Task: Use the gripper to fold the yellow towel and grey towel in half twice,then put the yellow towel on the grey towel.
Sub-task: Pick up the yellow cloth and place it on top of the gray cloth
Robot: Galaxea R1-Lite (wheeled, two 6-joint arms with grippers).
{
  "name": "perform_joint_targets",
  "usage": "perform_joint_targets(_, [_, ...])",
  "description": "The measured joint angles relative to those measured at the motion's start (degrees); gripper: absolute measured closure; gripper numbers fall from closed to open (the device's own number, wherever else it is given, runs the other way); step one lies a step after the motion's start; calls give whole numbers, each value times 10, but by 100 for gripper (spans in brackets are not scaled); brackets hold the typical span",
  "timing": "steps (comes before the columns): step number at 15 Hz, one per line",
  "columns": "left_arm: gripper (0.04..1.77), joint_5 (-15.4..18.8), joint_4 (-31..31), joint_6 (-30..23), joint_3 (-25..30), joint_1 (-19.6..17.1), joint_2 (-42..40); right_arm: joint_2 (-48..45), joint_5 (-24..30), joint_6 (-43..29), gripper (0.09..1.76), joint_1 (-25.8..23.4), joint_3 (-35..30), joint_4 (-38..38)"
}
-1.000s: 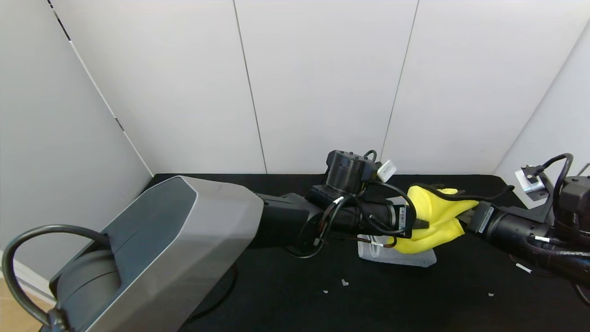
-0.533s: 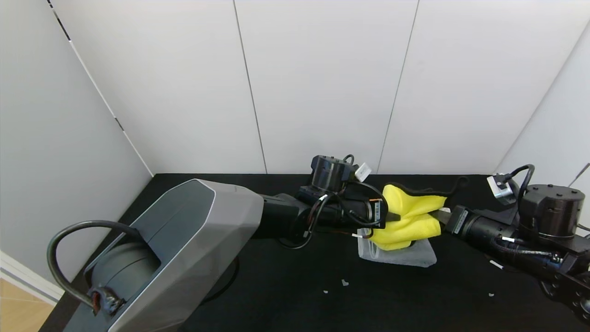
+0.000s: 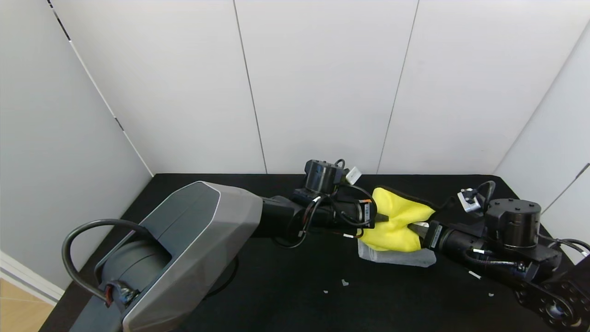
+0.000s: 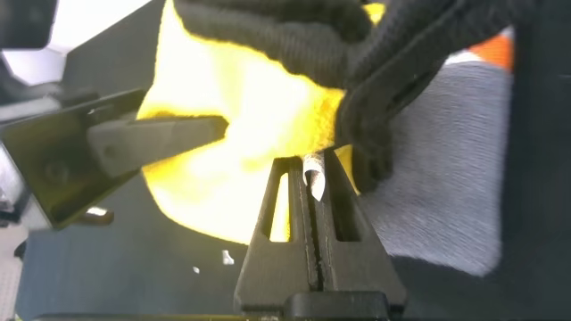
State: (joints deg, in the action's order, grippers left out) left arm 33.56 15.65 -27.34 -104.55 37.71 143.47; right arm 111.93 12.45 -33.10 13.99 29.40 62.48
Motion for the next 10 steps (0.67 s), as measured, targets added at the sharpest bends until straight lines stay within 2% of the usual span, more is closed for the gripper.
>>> perform_joint_targets(10, [162,-4,0,1,-1,-15,6,85,3,0,171,3,20,35])
